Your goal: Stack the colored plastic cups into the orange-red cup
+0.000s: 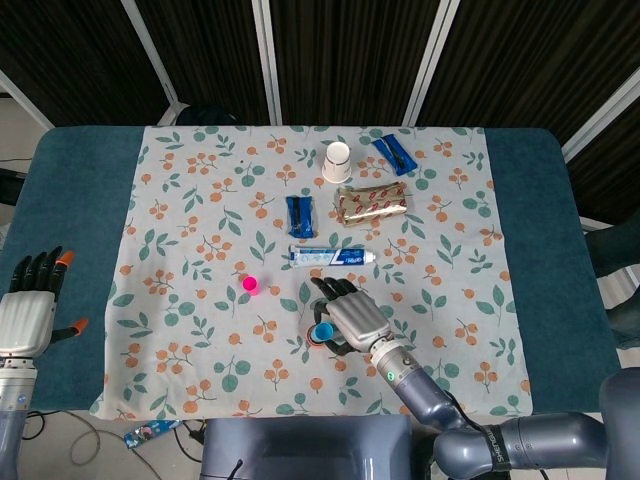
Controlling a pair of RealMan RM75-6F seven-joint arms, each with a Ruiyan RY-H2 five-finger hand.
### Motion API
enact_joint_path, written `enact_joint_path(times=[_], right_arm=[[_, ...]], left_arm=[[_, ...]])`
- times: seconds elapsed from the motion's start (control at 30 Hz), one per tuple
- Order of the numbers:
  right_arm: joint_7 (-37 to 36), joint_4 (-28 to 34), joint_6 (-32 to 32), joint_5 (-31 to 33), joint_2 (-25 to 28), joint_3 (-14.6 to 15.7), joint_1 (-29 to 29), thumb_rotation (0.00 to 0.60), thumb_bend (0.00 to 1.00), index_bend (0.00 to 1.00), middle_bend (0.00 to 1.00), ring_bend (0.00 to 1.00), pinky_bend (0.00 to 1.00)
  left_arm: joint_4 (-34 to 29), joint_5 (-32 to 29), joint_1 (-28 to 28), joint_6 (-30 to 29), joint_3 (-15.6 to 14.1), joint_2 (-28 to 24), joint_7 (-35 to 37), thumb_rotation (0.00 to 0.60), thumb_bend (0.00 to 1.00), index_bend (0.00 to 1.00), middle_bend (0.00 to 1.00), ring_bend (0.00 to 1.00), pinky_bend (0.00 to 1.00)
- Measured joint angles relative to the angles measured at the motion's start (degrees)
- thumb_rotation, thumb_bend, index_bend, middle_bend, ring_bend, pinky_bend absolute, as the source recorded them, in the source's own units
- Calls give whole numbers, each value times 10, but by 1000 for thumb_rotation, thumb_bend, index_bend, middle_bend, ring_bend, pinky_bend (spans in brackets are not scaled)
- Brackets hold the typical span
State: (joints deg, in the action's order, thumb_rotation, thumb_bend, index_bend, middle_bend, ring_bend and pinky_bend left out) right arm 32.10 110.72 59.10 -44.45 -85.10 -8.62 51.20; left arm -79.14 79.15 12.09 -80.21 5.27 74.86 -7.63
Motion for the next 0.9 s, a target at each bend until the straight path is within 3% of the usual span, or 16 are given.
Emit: enact_joint_path(times=[0.2, 0.5, 0.7, 0.9], right_arm=[[5, -4, -11, 19, 2, 7, 6, 600, 401, 167, 0, 34, 113], [10, 13, -22, 19, 40, 20, 9, 600, 400, 150, 0, 24, 113], [-21, 26, 6, -38, 82, 20, -18, 600, 401, 133, 0, 23, 113], [-66, 30, 63, -157, 143, 42, -77, 600, 401, 118, 0, 21, 113]], left_arm=[[0, 0, -1, 0, 1, -1, 2, 600, 69, 33, 0, 0, 16], [0, 0, -1, 2, 1, 0, 0, 600, 69, 33, 0, 0, 16], [0, -2, -2, 1, 4, -2, 4, 600, 68, 34, 0, 0, 16], [-6, 0, -2, 6, 3, -7, 13, 600, 69, 33, 0, 0, 16]])
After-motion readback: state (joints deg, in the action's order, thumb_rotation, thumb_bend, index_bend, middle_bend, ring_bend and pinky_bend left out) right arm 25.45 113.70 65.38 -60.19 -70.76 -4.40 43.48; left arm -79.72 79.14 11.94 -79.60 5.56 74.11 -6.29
